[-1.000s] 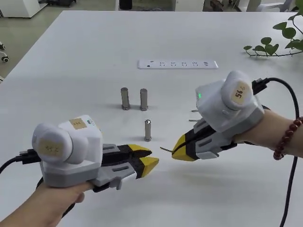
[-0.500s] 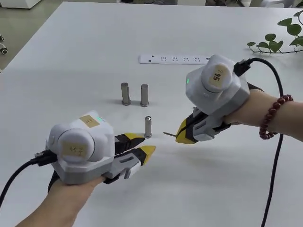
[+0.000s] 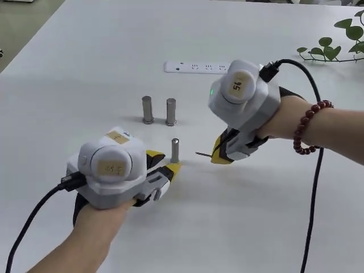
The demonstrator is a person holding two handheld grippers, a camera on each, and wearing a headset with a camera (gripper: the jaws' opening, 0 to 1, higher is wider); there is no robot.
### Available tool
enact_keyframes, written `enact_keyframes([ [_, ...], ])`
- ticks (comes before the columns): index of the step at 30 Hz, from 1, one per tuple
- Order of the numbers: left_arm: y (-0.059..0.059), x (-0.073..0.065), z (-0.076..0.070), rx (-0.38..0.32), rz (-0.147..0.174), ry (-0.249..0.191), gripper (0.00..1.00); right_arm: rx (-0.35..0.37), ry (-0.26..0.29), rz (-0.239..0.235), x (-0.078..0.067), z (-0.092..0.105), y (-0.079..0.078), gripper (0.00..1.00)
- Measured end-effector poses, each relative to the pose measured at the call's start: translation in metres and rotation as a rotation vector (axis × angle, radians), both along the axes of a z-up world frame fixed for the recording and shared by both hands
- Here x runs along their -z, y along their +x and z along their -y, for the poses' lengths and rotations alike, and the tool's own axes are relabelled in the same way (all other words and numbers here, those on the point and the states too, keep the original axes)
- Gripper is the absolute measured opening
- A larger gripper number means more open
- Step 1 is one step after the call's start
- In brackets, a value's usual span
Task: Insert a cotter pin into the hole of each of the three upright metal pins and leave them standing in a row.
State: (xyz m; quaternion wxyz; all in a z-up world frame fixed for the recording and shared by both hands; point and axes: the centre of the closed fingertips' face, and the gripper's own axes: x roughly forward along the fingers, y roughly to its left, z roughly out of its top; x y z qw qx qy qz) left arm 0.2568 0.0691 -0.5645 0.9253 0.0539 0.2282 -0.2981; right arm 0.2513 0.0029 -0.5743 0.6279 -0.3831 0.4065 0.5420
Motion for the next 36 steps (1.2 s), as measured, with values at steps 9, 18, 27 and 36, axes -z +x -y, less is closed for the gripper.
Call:
enact_keyframes([
  [9,0.015,0.012,0.005,-0.011,-0.015,0.022,0.18,0.002,-0.02,-0.029,0.008,-0.001,0.01,0.0],
  [18,0.025,0.019,0.005,-0.032,-0.022,0.02,0.16,-0.008,-0.03,-0.026,0.006,-0.008,0.016,0.0],
  [27,0.028,0.026,0.009,-0.018,-0.022,0.029,0.14,-0.029,-0.034,-0.022,0.007,-0.012,0.02,0.0],
  [36,0.03,0.029,0.01,-0.032,-0.031,0.026,0.11,-0.053,-0.02,-0.01,0.005,-0.021,0.021,0.0],
])
